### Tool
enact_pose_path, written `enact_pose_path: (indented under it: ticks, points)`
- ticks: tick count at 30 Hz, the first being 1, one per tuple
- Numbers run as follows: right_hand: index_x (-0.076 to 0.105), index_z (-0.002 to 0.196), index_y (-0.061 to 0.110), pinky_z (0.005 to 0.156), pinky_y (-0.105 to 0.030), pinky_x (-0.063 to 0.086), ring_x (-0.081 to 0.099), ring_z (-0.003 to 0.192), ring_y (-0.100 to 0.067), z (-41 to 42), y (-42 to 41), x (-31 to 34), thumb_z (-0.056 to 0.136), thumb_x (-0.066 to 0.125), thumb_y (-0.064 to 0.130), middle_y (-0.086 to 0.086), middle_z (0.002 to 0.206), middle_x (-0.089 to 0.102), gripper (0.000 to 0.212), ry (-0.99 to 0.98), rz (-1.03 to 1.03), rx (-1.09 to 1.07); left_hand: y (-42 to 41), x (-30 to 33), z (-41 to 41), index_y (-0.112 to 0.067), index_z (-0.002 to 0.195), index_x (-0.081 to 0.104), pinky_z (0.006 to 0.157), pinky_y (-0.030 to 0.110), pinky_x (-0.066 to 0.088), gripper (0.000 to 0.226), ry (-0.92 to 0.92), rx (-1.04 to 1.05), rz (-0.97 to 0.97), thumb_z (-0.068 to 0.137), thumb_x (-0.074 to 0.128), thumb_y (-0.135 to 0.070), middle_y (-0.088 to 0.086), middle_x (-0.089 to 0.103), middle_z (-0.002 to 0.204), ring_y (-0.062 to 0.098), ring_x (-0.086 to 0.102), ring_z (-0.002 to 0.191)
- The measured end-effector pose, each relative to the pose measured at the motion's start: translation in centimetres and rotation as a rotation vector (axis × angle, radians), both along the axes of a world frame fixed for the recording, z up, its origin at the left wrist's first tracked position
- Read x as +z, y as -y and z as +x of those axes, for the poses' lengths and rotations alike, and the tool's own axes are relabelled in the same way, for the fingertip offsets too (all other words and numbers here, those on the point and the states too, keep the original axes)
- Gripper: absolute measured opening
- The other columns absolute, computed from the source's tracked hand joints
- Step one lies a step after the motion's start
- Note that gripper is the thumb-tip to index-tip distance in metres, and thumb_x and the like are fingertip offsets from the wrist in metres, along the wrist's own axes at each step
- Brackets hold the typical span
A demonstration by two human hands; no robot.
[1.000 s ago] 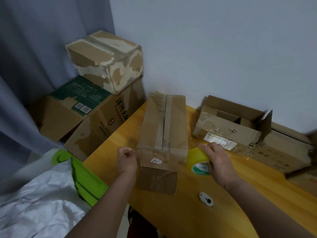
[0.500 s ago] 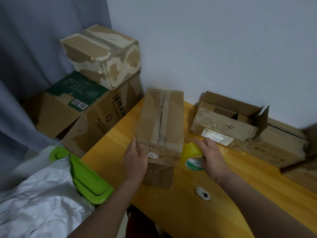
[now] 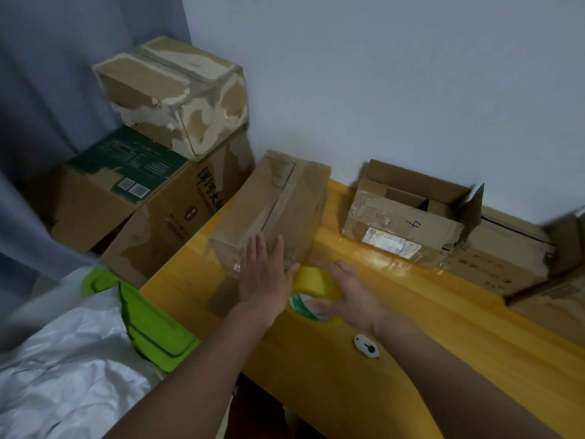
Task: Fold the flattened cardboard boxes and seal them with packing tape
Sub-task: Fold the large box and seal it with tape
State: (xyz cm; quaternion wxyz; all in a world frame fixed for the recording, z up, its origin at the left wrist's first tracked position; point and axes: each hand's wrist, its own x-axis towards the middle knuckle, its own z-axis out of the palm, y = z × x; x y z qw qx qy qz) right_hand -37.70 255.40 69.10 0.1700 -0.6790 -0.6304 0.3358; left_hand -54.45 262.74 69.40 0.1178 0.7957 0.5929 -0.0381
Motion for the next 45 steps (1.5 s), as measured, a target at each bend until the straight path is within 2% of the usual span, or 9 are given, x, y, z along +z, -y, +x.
enact_pose_path:
  ticks: [2,7,14,23,30,34,38,43,45]
  points:
    - [0.045,0.137,0.028,0.093,-0.032,0.048,0.045,0.114,-0.013,0.9,0.8,-0.5,0.078,0.053,0.071,0.005,0.119,0.045,0.073,-0.116,-0.037,-0.099,-0.8,-0.1,-0.5,-0.027,0.154,-0.005,0.121,0.043,-0.004,0.067,0.001,-0.043,-0.029,0.099,0.020,-0.057,0.010,-0.012,0.161,0.025,-0.015,0.148]
    - [0.061,0.115,0.020,0.078,-0.018,0.041,0.054,0.105,-0.017,1.1,2.5,-2.7,0.088,0.048,0.049,0.002,0.112,0.058,0.042,-0.408,-0.085,-0.334,-2.3,0.1,-1.4,-0.029,0.152,-0.012,0.121,0.040,-0.007,0.065,-0.065,-0.146,-0.045,0.100,0.018,-0.054,0.010,-0.016,0.161,0.024,-0.018,0.147]
    - [0.054,0.128,0.014,0.089,-0.034,0.045,0.049,0.119,-0.030,4.6,5.2,-10.4,0.093,0.059,0.026,-0.011,0.131,0.046,0.038,0.298,-0.466,-0.276,-4.2,0.5,-2.9,-0.034,0.151,-0.011,0.120,0.035,-0.010,0.062,-0.084,-0.245,-0.068,0.101,0.020,-0.051,0.006,-0.018,0.160,0.018,-0.020,0.146]
    - [0.055,0.090,0.006,0.066,-0.034,0.050,0.057,0.072,-0.023,3.2,2.5,-9.4,0.096,0.054,0.015,-0.010,0.082,0.058,0.011,0.161,-0.480,-0.231,-6.4,1.5,-3.2,-0.047,0.149,0.009,0.118,0.053,-0.009,0.055,-0.109,-0.261,-0.004,0.100,0.034,-0.049,-0.002,-0.022,0.160,0.026,-0.029,0.143]
    - [0.036,0.084,0.020,0.054,-0.021,0.032,0.036,0.058,-0.003,-2.8,-6.0,3.5,0.101,0.041,0.030,0.005,0.071,0.038,0.021,-0.312,0.229,-0.234,-5.5,-1.0,-3.4,-0.033,0.152,0.015,0.119,0.054,0.011,0.090,0.332,0.295,0.038,0.081,0.066,-0.055,0.003,-0.014,0.161,0.028,-0.012,0.148]
    - [0.030,0.076,0.021,0.061,-0.026,0.030,0.028,0.060,-0.005,-5.6,-9.1,2.8,0.103,0.035,0.028,0.005,0.072,0.031,0.028,-0.386,0.157,-0.081,-5.5,-1.9,-2.8,-0.019,0.153,0.014,0.114,0.047,0.032,0.116,0.729,0.718,-0.174,0.065,0.084,-0.046,0.009,0.013,0.158,0.031,0.019,0.145]
    - [0.032,0.078,0.017,0.063,-0.025,0.031,0.030,0.061,-0.006,-5.6,-10.0,0.7,0.103,0.034,0.029,0.004,0.073,0.031,0.028,-0.389,0.107,-0.081,-3.6,-2.6,-3.0,-0.013,0.130,0.050,0.085,0.040,0.053,0.075,1.176,1.221,-0.620,0.070,0.085,-0.039,0.011,0.057,0.128,0.029,0.058,0.110]
    - [0.033,0.079,0.017,0.064,-0.031,0.036,0.046,0.069,-0.015,-6.0,-10.1,0.6,0.103,0.034,0.030,0.000,0.073,0.038,0.027,-0.343,0.128,-0.069,-1.1,-2.7,-1.3,-0.011,0.128,0.045,0.074,0.036,0.050,0.066,1.404,1.213,-0.845,0.078,0.080,-0.034,0.008,0.059,0.112,0.025,0.058,0.092]
    - [0.032,0.078,0.021,0.075,-0.045,0.042,0.058,0.096,-0.027,-6.1,-10.0,0.7,0.102,0.035,0.032,-0.011,0.084,0.054,0.027,-0.339,0.121,-0.065,-1.5,-3.5,-1.2,-0.014,0.136,0.043,0.068,0.035,0.057,0.098,1.457,1.215,-0.787,0.055,0.092,-0.040,0.007,0.062,0.118,0.026,0.064,0.096]
